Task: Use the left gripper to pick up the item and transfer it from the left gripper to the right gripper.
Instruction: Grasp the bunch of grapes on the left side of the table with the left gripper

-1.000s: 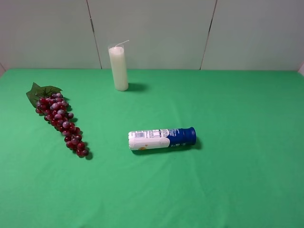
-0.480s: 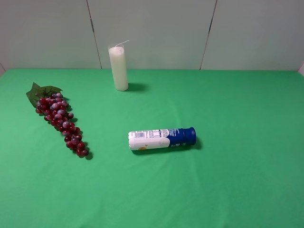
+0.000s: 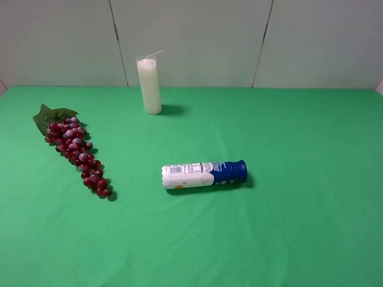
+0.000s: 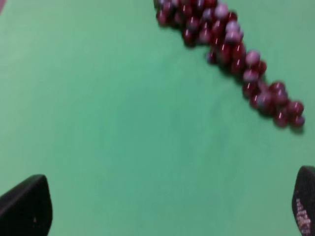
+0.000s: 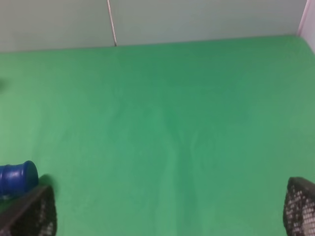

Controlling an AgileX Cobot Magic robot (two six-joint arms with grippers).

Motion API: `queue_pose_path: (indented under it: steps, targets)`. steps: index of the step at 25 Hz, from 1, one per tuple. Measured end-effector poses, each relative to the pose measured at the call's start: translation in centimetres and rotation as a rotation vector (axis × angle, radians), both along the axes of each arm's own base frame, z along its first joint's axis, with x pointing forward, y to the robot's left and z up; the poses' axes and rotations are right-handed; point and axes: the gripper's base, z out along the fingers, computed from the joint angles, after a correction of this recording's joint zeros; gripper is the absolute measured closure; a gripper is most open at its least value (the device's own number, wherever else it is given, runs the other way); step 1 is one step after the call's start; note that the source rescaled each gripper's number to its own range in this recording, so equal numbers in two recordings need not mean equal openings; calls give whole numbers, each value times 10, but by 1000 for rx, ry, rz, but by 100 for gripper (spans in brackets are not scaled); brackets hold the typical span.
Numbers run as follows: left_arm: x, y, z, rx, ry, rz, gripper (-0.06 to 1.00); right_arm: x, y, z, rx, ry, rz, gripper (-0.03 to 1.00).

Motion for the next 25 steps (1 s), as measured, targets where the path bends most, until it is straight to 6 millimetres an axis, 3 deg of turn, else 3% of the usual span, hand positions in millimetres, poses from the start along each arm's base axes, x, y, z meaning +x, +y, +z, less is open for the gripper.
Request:
queue_pose_path:
  steps: [5,14,25]
  targets:
    - [26,-2,14,-12,155,-4,-3,0,0,0,0,0,0,-3]
    - [93,-10,14,-84,432,-11,-3,0,0,0,0,0,0,-3]
    - [156,-28,-20,-181,580,12,-3,0,0,0,0,0,0,-3]
